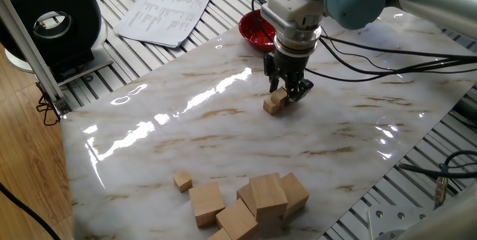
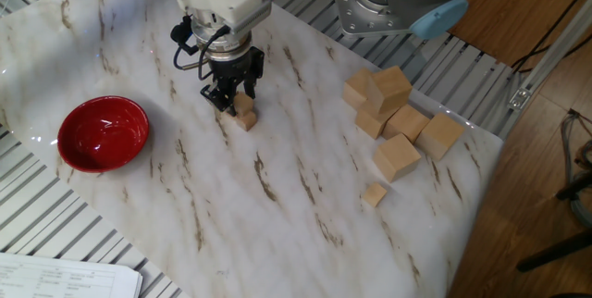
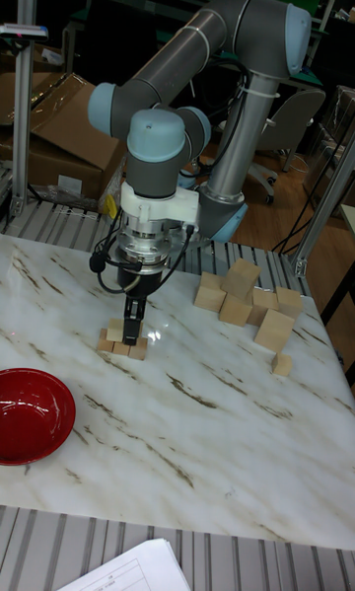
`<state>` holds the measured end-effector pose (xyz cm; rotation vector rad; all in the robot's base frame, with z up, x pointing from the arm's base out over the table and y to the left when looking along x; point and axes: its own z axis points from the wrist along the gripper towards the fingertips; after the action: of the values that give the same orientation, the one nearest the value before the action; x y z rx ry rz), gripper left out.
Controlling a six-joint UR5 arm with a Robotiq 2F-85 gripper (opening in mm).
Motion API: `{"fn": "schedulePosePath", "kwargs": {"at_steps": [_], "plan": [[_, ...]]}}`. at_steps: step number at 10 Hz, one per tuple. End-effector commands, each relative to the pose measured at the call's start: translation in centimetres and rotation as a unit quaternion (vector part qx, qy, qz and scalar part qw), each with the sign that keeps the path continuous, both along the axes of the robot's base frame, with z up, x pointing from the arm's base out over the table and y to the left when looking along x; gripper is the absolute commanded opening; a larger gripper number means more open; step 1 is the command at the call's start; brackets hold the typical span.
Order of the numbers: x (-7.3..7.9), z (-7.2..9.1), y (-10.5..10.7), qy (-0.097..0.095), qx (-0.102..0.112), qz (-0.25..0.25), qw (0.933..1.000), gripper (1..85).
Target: Stack the blocks into a pyramid shape
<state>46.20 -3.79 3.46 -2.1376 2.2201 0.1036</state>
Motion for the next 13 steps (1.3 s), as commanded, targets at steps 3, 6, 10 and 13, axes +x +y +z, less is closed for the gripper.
{"fn": "schedulePosePath", "kwargs": {"at_steps": [3,6,10,13], "plan": [[-0.2,0.2,-0.1,0.005,0.003,0.004,1.0000,60.0],[-0.5,0.8,0.3,0.012,0.012,-0.013,0.9998,62.0],[-0.6,2.1,1.7,0.011,0.009,-0.033,0.9994,64.3],[0.2,3.1,3.7,0.005,-0.002,-0.049,0.9988,65.3]]}}
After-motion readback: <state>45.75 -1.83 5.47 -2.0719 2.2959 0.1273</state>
